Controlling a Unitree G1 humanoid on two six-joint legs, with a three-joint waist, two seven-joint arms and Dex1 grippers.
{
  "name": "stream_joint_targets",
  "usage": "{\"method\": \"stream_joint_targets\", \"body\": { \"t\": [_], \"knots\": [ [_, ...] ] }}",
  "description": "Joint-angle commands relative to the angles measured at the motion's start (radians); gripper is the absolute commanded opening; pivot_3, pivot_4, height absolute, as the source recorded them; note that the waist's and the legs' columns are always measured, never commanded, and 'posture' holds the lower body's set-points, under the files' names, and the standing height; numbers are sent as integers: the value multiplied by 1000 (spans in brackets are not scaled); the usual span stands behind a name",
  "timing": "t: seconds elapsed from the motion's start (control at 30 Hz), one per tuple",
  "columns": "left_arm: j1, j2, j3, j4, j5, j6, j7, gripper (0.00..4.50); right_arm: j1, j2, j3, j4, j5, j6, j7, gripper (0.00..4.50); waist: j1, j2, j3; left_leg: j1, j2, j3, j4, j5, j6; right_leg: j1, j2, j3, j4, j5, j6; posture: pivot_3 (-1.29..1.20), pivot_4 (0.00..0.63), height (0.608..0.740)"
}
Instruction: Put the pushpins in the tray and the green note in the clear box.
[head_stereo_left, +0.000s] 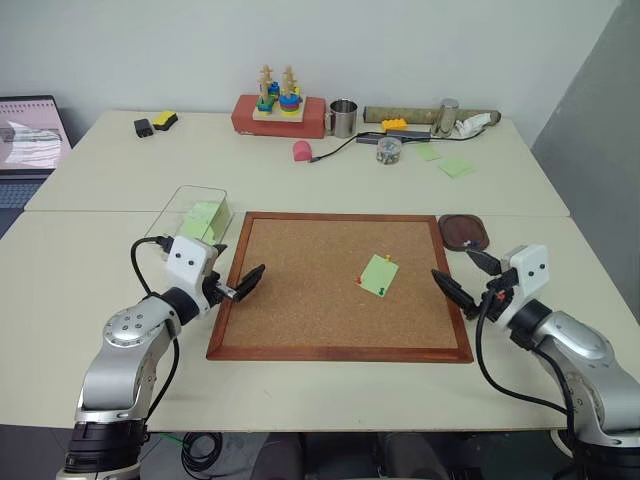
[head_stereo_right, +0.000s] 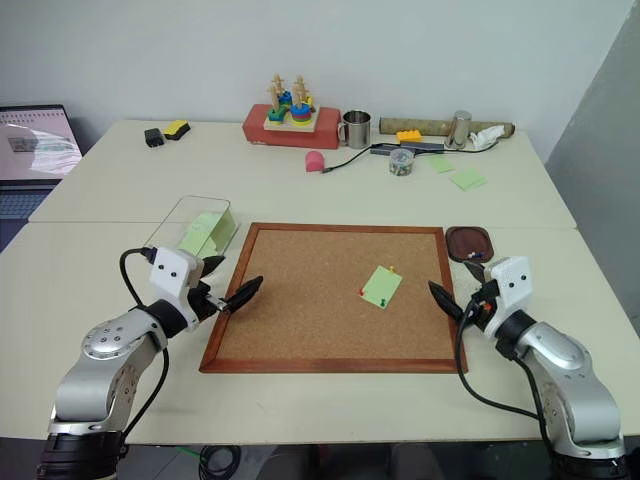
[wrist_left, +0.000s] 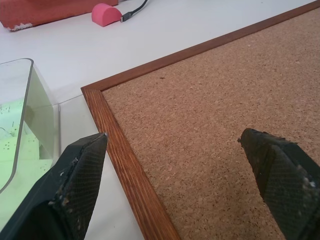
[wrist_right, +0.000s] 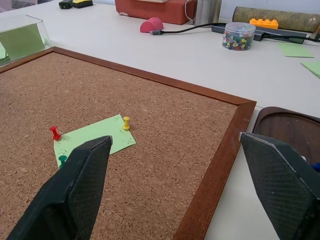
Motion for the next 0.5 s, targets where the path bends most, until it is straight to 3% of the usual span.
{"method": "stream_joint_targets", "body": {
  "t": [0.03,0.5],
  "knots": [
    [-13,0,-1,-2,4,-15,6,4496,3,1,-15,-26,-3,-23,-8,4268,0,0,0,0,0,0,0,0,0,0,0,0,0,0,0,0,150,740],
    [-24,-5,9,10,-12,-20,1,4496,10,-3,-21,-34,-1,-24,-15,4268,0,0,0,0,0,0,0,0,0,0,0,0,0,0,0,0,150,740]
  ]
}}
